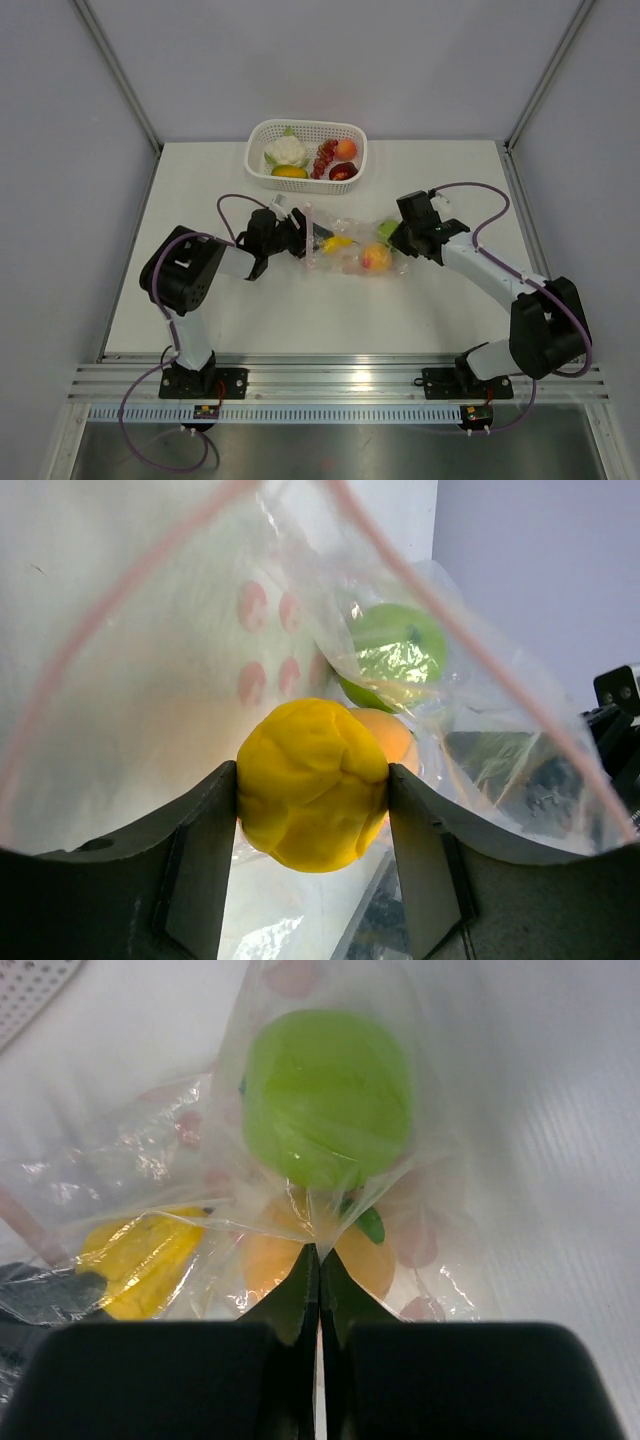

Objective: Open the zip-top bag and remove the fake food
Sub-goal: Pick up the fake fruit from the zipper food storage bag.

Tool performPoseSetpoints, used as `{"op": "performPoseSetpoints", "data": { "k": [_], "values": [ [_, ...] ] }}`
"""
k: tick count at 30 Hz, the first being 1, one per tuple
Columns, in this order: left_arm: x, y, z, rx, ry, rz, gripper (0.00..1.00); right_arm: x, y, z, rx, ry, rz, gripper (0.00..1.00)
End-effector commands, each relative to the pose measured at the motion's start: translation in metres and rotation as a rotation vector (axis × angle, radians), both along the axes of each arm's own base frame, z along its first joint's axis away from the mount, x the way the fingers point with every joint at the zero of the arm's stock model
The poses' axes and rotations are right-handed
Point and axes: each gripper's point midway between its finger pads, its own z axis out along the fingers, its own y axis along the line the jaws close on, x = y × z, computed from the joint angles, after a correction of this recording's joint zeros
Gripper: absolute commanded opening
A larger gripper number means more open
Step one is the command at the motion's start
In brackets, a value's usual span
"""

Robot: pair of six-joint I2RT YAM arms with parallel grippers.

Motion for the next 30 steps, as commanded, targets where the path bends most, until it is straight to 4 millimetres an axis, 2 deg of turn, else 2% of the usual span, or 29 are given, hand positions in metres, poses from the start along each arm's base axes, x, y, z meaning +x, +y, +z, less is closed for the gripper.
{"op": "performPoseSetpoints", "data": {
  "k": [1,5,13,15,19,23,26,30],
  "values": [
    [0.003,0.001,0.033,-0.06,-0.09,-0.009,0.48,0.004,-0.029,0.021,-0.061,-0.087,-0.141,0.0],
    [0.005,0.012,0.032,-0.047,-0.077,0.018,0.48,0.0,-0.042,0.018,-0.087,-0.081,-0.198,0.0],
    [0.009,0.042,0.056,-0.024,-0.134,0.091,0.48,0.0,-0.048,0.008,-0.106,-0.042,-0.236,0.0],
    [0.009,0.051,0.047,0.026,-0.105,0.119,0.48,0.0,-0.046,0.005,-0.094,-0.028,-0.218,0.0],
    [0.01,0.068,0.046,0.106,-0.088,0.155,0.47,0.001,-0.043,0.002,-0.071,-0.016,-0.208,0.0],
    [0.012,0.1,0.049,0.215,-0.091,0.237,0.47,0.001,-0.044,0.001,-0.068,-0.014,-0.205,0.0],
    [0.016,0.119,0.061,0.273,-0.126,0.287,0.47,0.001,-0.046,0.001,-0.066,-0.016,-0.212,0.0],
    [0.017,0.13,0.08,0.264,-0.179,0.325,0.47,0.001,-0.046,-0.002,-0.062,-0.009,-0.21,0.0]
  ]
}}
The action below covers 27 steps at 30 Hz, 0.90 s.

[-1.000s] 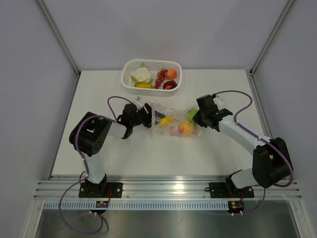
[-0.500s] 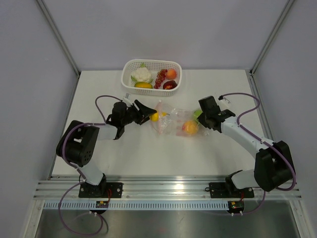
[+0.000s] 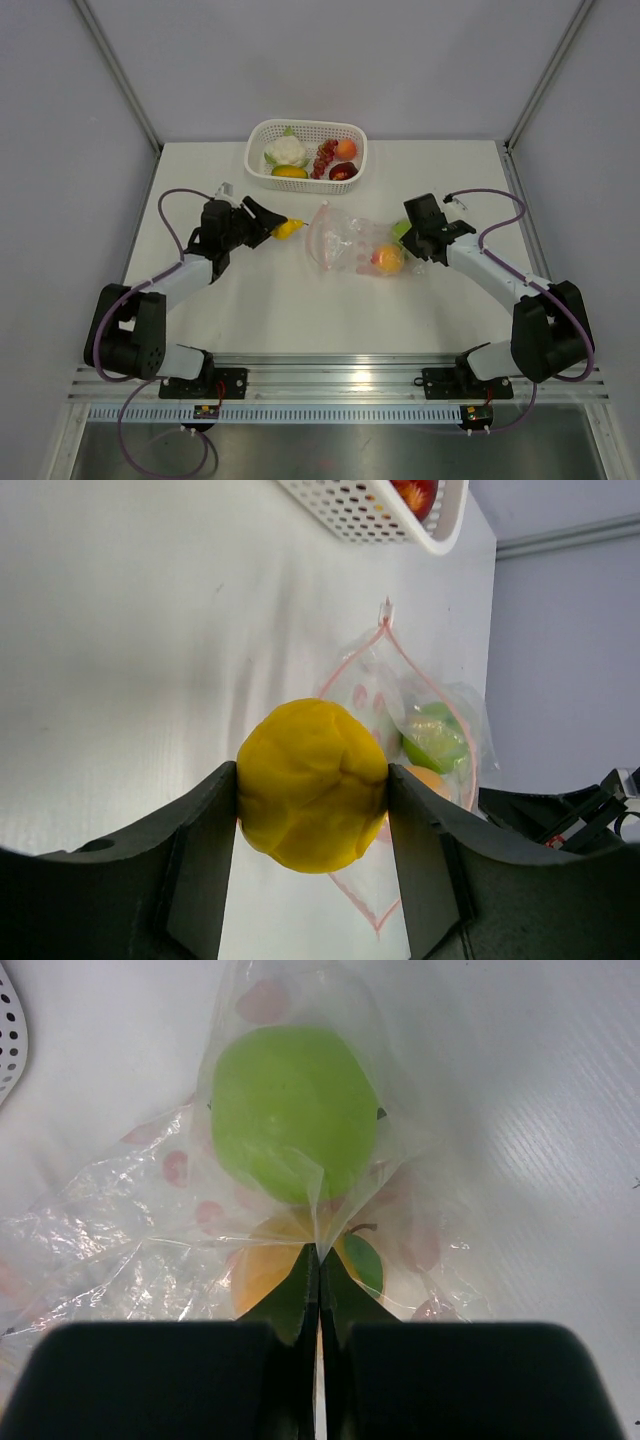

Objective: Open the zip-top bag and remove the fake food
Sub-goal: Pick up the fake fruit from the zipper food storage bag, then place the fake fruit in the bin.

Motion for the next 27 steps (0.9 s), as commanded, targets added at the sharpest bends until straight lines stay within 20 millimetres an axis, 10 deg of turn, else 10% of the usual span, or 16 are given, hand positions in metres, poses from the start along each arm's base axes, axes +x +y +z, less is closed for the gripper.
{"op": "performPoseSetpoints", "data": {
  "k": [1,19,27],
  "values": [
    [0.01,0.016,0.027,0.043,-0.095,0.05,0.47,0.003,-0.003,-0.001,0.008,-0.007,-0.013,0.0],
    [0.107,0.02,0.102,-0.138,-0.191,0.211,0.47,0.006,0.001,-0.012,0.03,0.023,0.003,0.0],
    [0.173,0.019,0.085,-0.101,-0.154,0.272,0.47,0.005,0.006,-0.015,0.047,0.033,0.018,0.0]
  ]
}}
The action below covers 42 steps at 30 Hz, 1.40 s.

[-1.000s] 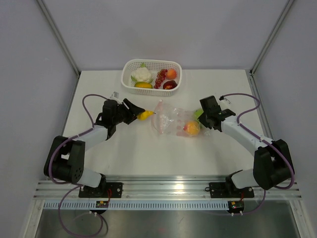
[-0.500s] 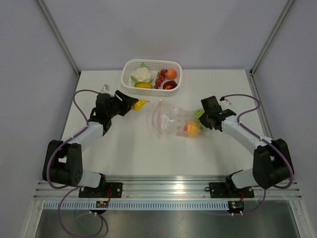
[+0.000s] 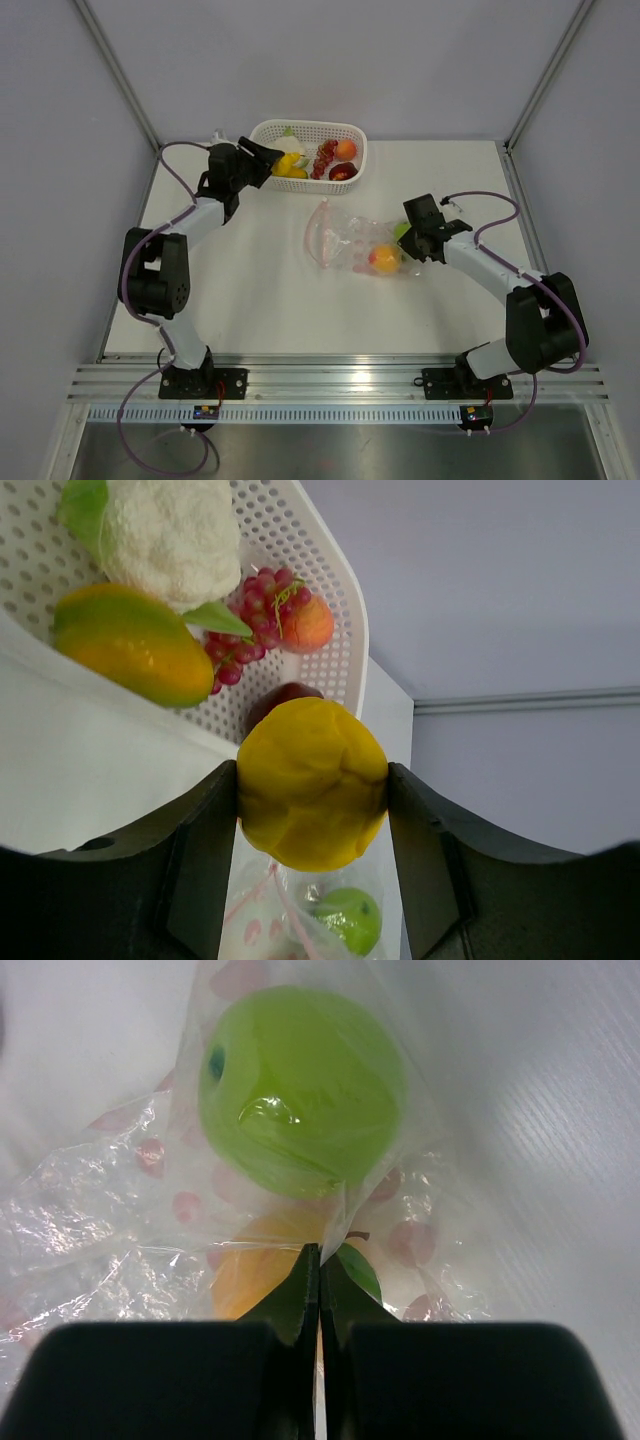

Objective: Open the zip-top bag and remove the fake food
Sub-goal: Place the fake fruit in the bin.

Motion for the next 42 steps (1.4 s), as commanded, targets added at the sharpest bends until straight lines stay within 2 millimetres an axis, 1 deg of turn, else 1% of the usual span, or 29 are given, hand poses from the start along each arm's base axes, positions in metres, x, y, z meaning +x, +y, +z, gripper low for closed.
{"op": "performPoseSetpoints", "data": {
  "k": [1,3,4,6,7,8,9,10,11,14,15,16,17,18,21,23,24,25,27,30,31,32,34,36,37,38,40,41,42],
  "values": [
    [0.032,0.003,0.022,-0.008,-0.064,0.057,0.47,0.005,0.002,0.002,0.016,-0.02,0.002,0.0],
    [0.042,-0.001,0.019,-0.008,-0.061,0.054,0.47,0.005,0.002,0.003,0.018,-0.023,0.005,0.0],
    [0.047,-0.006,0.011,-0.006,-0.051,0.048,0.47,0.006,0.003,0.003,0.021,-0.026,0.006,0.0],
    [0.056,-0.014,0.015,-0.009,-0.059,0.039,0.48,0.006,0.004,0.003,0.026,-0.024,0.009,0.0],
    [0.06,-0.018,0.003,-0.008,-0.044,0.032,0.49,0.006,0.006,0.002,0.029,-0.018,0.014,0.0],
    [0.065,-0.022,0.01,-0.017,-0.064,0.025,0.49,0.006,0.005,0.002,0.029,-0.017,0.015,0.0],
    [0.066,-0.029,0.01,-0.026,-0.071,0.013,0.49,0.006,0.006,0.001,0.032,-0.015,0.015,0.0],
    [0.069,-0.033,0.001,-0.026,-0.06,0.009,0.5,0.007,0.006,0.002,0.032,-0.018,0.014,0.0],
    [0.073,-0.037,0.007,-0.03,-0.073,0.008,0.51,0.006,0.007,0.002,0.033,-0.017,0.017,0.0],
    [0.077,-0.051,-0.007,-0.038,-0.047,-0.003,0.52,0.007,0.006,0.002,0.032,-0.018,0.014,0.0],
    [0.08,-0.057,-0.002,-0.047,-0.058,-0.01,0.52,0.006,0.006,0.002,0.029,-0.017,0.015,0.0],
    [0.081,-0.06,-0.003,-0.05,-0.058,-0.012,0.52,0.007,0.005,0.001,0.025,-0.017,0.012,0.0],
    [0.083,-0.064,-0.01,-0.051,-0.05,-0.016,0.52,0.007,0.005,0.002,0.027,-0.019,0.011,0.0],
    [0.085,-0.069,-0.006,-0.058,-0.059,-0.021,0.54,0.007,0.005,0.002,0.025,-0.016,0.012,0.0],
    [0.088,-0.078,-0.013,-0.058,-0.051,-0.028,0.69,0.008,0.006,0.003,0.029,-0.015,0.017,0.0],
    [0.087,-0.08,-0.016,-0.066,-0.048,-0.029,0.71,0.008,0.006,0.004,0.031,-0.02,0.017,0.0],
    [0.086,-0.082,-0.014,-0.081,-0.05,-0.033,0.77,0.008,0.006,0.005,0.031,-0.022,0.018,0.0],
    [0.085,-0.081,-0.013,-0.082,-0.048,-0.034,0.8,0.007,0.006,0.005,0.031,-0.023,0.016,0.0],
    [0.081,-0.079,-0.001,-0.071,-0.067,-0.037,0.82,0.007,0.007,0.004,0.033,-0.022,0.018,0.0],
    [0.073,-0.074,0.003,-0.038,-0.066,-0.036,0.82,0.008,0.008,0.004,0.037,-0.02,0.025,0.0],
    [0.068,-0.072,0.018,-0.039,-0.088,-0.034,0.82,0.008,0.008,0.003,0.036,-0.019,0.026,0.0],
    [0.062,-0.069,0.011,-0.028,-0.073,-0.034,0.82,0.008,0.008,0.004,0.037,-0.019,0.027,0.0],
    [0.049,-0.065,0.027,-0.035,-0.092,-0.038,0.81,0.008,0.008,0.004,0.036,-0.021,0.025,0.0],
    [0.034,-0.06,0.02,-0.037,-0.07,-0.046,0.8,0.008,0.007,0.005,0.034,-0.023,0.022,0.0],
    [0.024,-0.06,0.033,-0.046,-0.086,-0.059,0.8,0.009,0.006,0.005,0.033,-0.024,0.021,0.0],
    [0.012,-0.058,0.015,-0.044,-0.044,-0.071,0.78,0.009,0.006,0.005,0.033,-0.024,0.02,0.0],
    [-0.005,-0.061,0.015,-0.059,-0.046,-0.116,0.75,0.009,0.006,0.003,0.034,-0.016,0.024,0.0],
    [-0.014,-0.059,0.024,-0.073,-0.07,-0.126,0.72,0.009,0.007,0.004,0.035,-0.017,0.025,0.0],
    [-0.027,-0.057,0.008,-0.073,-0.036,-0.13,0.71,0.009,0.007,0.004,0.037,-0.015,0.025,0.0]
  ]
}}
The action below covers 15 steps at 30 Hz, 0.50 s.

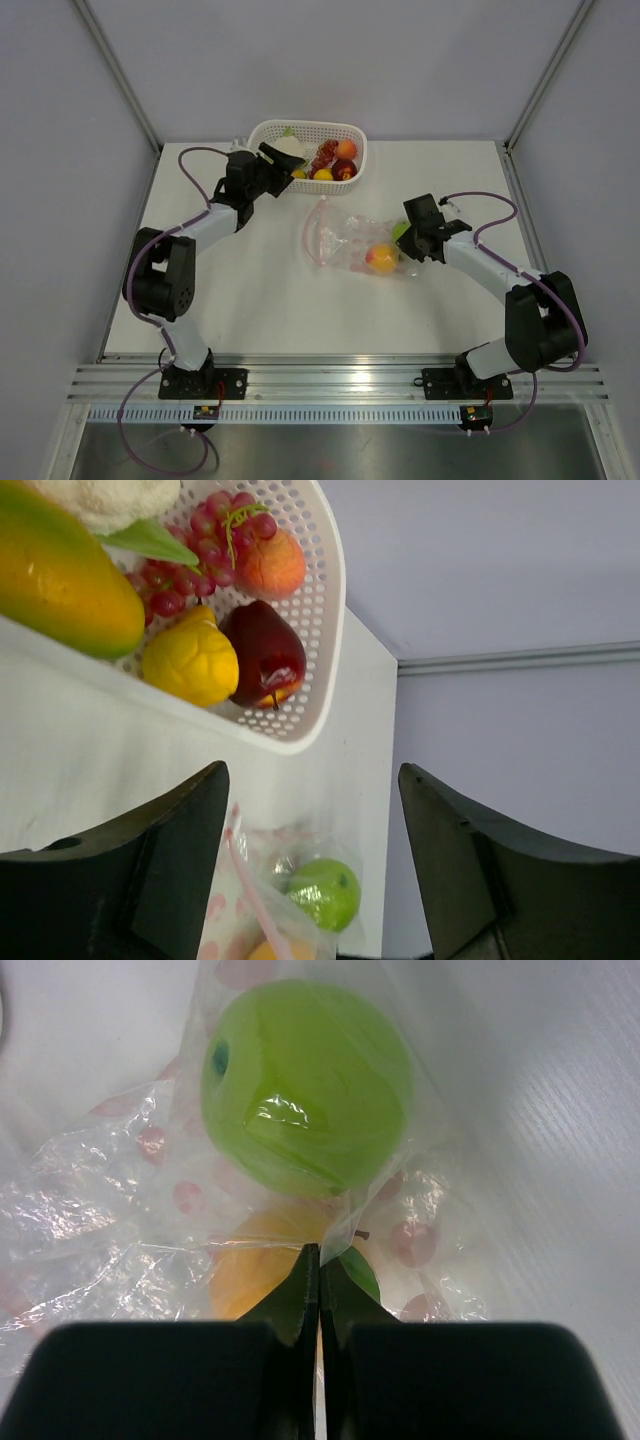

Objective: Open the zip-top bag and remove the fake food
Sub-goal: Place the fake fruit in the bin.

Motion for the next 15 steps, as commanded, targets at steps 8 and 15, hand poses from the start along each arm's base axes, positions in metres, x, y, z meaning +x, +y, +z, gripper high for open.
{"op": "performPoseSetpoints", "data": {
  "k": [8,15],
  "values": [
    [-0.095,-0.011,-0.005,-0.177,-0.062,-0.17,0.58,0.006,0.001,0.006,0.012,-0.027,0.008,0.0],
    [-0.128,-0.023,-0.028,-0.198,-0.032,-0.25,0.36,0.007,0.001,0.005,0.009,-0.022,0.009,0.0]
  ]
}}
